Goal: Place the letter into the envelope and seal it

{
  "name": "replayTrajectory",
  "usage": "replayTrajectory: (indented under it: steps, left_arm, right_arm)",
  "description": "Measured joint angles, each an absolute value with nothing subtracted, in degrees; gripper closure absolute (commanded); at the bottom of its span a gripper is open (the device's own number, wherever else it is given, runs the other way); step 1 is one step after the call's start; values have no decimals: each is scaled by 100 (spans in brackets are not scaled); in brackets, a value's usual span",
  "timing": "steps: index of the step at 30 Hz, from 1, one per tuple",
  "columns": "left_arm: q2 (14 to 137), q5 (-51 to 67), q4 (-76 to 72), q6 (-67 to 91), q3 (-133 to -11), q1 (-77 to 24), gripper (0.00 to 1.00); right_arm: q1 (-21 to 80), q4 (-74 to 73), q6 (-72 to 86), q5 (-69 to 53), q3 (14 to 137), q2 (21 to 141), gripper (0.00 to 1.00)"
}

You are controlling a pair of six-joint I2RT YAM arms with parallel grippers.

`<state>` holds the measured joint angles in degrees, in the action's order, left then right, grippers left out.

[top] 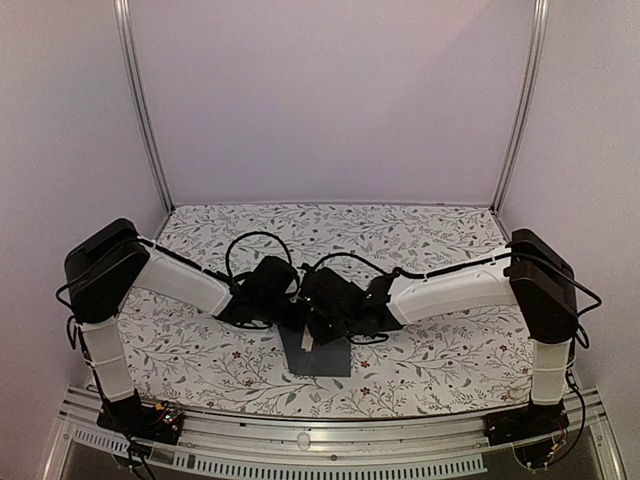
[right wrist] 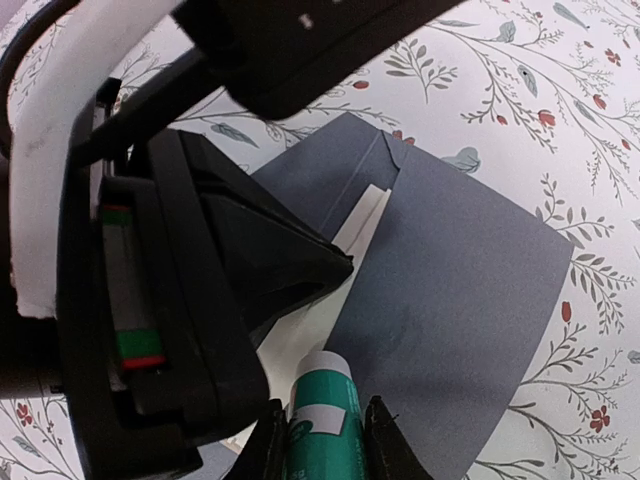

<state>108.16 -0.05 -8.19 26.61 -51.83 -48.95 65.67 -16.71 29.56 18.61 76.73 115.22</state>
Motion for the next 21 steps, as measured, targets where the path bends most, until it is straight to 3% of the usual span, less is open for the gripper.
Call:
replayTrajectory:
  steps: [21]
  left_arm:
    - [10888,-67,-860,2639,-5247,-4847,100]
  right_arm:
    - [6198,-1398,2995,2193,7972,11909,100]
